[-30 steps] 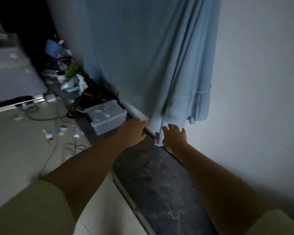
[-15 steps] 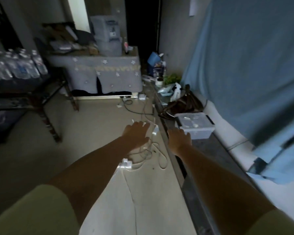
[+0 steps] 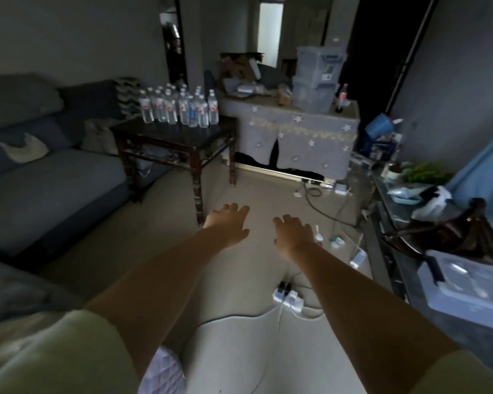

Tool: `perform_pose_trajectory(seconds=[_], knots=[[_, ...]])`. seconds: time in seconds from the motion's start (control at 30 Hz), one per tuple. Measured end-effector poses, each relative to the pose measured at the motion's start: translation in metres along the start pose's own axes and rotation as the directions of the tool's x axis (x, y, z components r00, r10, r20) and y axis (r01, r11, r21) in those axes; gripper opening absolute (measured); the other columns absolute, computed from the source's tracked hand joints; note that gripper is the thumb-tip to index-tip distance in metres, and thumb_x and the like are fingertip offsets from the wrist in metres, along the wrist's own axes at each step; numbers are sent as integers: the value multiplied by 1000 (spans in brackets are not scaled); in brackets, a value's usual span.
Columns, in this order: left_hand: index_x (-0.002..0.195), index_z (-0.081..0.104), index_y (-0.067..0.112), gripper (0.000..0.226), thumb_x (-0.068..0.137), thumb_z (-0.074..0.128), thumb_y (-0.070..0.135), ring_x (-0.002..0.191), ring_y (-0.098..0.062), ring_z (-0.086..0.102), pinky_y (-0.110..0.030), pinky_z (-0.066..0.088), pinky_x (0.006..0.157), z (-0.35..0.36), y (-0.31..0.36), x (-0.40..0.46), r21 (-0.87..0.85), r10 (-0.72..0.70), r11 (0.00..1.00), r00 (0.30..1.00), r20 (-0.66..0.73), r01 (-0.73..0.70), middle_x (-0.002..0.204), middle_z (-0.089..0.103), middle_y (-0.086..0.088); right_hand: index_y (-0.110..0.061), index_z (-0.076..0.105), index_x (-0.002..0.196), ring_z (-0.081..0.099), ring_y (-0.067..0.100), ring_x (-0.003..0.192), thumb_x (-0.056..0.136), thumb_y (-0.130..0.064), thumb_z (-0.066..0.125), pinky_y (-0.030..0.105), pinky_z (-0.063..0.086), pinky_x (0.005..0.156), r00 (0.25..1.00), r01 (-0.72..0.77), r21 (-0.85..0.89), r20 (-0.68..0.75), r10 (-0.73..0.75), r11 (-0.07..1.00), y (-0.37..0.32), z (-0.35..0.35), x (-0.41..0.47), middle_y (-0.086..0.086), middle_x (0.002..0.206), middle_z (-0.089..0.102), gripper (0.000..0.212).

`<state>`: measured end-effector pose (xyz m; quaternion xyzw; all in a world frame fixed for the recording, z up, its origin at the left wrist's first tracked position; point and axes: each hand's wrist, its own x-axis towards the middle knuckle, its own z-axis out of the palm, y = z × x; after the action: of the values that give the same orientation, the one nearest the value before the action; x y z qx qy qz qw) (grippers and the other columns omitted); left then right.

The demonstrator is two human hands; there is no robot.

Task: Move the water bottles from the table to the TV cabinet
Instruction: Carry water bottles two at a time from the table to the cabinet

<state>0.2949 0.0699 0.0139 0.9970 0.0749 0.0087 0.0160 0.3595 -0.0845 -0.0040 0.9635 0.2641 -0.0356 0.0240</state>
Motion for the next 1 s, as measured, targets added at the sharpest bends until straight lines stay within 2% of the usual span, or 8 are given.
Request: perform_pose_trajectory(seconds=[0.17,0.3,0.5,0.7,0.83,1.0], knots=[[132,39,21,47,91,52,39,122,-28,46,-43,45,95,2,-62,17,-36,-125,991,992,16,126,132,47,-8,-17,34,142,40,29,129,97,-19,47,44,37,102,992,122,-19,5,-122,992,-48,-2,60,9,140,40,47],[138,37,21,53,91,53,38,126,-29,44,-43,41,97,0,-104,52,-35,-228,973,974,-11,228,137,45,-8,-17,36,140,42,29,127,97,-22,46,43,38,100,979,202,-31,-5,-202,979,-73,-6,121,9,137,42,45],[141,36,22,57,90,54,39,127,-30,42,-41,40,96,0,-151,116,-71,-370,926,929,21,371,137,45,-8,-17,39,137,43,29,125,97,-22,46,43,39,97,956,292,-52,-6,-293,955,-94,-16,217,9,135,43,41],[142,33,22,58,91,53,41,129,-28,41,-42,40,97,13,-186,159,-84,-411,906,910,53,415,139,42,-7,-18,40,136,44,28,124,97,-25,47,43,40,96,945,326,-45,21,-326,944,-110,-12,281,8,132,46,40],[144,30,23,61,92,53,41,128,-28,42,-42,43,94,12,-220,187,-114,-455,883,890,35,456,140,42,-7,-19,37,140,44,28,124,96,-28,49,43,40,97,935,355,-24,38,-354,935,-127,-12,316,8,132,45,47],[141,33,22,58,91,54,41,124,-28,45,-42,44,91,17,-276,224,-133,-478,869,878,22,476,136,46,-7,-17,37,139,44,28,124,96,-28,50,43,39,98,931,363,-45,56,-360,931,-166,-15,375,8,132,45,46]])
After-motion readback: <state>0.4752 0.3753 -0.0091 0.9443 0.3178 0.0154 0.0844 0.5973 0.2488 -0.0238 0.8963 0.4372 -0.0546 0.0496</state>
